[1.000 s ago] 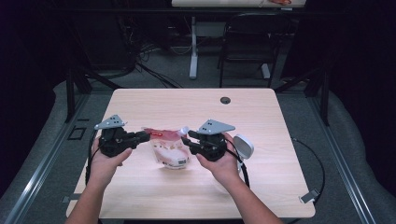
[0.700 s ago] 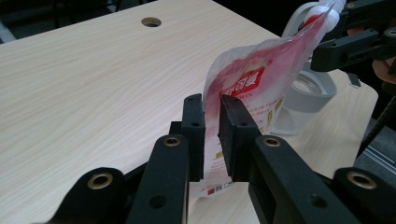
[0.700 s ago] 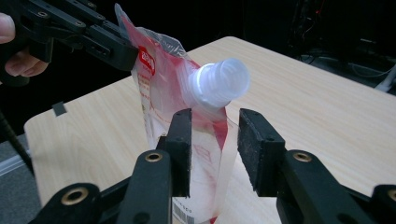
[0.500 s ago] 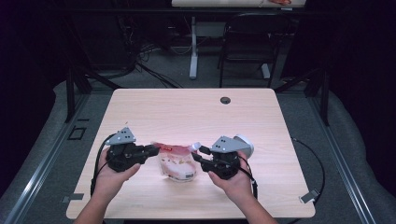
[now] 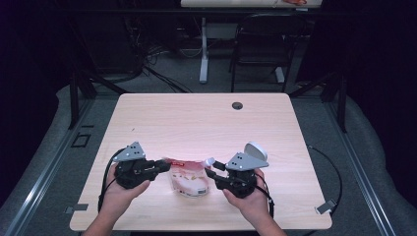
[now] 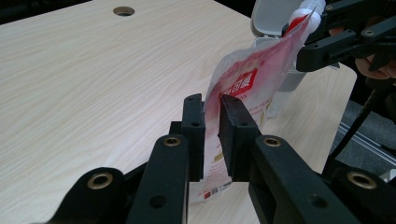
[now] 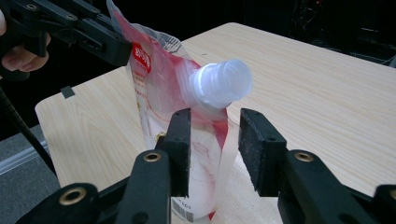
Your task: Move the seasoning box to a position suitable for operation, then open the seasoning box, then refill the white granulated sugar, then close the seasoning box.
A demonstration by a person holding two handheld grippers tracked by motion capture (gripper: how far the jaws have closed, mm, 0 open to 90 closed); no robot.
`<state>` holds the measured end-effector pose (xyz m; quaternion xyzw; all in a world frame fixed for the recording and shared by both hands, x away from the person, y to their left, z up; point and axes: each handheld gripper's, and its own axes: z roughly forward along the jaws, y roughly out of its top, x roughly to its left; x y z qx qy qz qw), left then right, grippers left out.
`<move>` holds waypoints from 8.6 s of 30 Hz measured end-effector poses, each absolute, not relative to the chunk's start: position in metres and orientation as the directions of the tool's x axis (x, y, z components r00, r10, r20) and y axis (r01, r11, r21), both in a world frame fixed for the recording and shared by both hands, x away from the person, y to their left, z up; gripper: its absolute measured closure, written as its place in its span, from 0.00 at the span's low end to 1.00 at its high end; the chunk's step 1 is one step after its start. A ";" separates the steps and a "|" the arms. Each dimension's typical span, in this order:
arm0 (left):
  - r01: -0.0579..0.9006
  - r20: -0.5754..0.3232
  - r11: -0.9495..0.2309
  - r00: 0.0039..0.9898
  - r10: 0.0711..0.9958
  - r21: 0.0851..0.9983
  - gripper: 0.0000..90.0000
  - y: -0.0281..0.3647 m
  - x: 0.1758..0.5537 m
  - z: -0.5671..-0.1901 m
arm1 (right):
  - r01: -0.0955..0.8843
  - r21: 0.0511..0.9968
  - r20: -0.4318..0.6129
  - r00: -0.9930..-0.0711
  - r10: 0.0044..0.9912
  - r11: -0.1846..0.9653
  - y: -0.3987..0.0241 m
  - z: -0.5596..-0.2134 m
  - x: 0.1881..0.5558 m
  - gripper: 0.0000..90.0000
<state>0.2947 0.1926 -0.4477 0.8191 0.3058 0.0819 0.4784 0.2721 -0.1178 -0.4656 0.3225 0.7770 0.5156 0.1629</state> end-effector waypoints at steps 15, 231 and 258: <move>0.440 -0.158 -0.353 0.781 0.605 0.826 0.71 0.202 0.294 -0.442 | 0.374 0.903 0.151 -0.739 0.657 0.213 -0.133 -0.461 0.275 0.52; 0.345 -0.163 -0.450 0.904 0.395 0.823 0.52 0.152 0.320 -0.483 | 0.229 0.877 0.069 -0.931 0.359 0.423 -0.121 -0.410 0.311 1.00; 0.346 -0.208 -0.482 0.925 0.317 0.805 0.46 0.131 0.325 -0.505 | 0.220 0.900 0.088 -0.937 0.338 0.376 -0.118 -0.403 0.314 1.00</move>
